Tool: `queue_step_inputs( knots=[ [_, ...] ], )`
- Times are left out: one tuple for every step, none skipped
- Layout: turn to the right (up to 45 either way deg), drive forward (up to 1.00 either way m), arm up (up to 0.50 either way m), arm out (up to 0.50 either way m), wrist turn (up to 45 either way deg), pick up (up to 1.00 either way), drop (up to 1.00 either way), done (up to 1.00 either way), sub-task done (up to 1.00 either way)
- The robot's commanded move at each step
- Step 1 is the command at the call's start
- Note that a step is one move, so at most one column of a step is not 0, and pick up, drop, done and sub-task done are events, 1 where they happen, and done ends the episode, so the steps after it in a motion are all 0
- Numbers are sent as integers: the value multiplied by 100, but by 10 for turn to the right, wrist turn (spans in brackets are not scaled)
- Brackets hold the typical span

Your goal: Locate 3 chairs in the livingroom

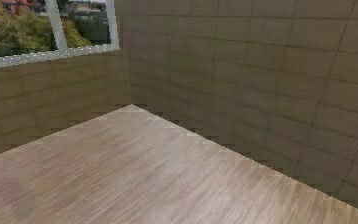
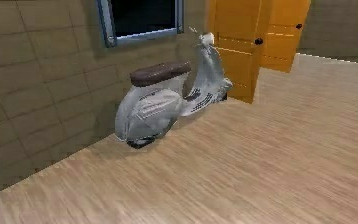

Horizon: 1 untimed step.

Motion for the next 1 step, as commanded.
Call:
queue_step_inputs(
  knots=[
    [-420,0,0,0,0,0,0,0,0]
  ],
)
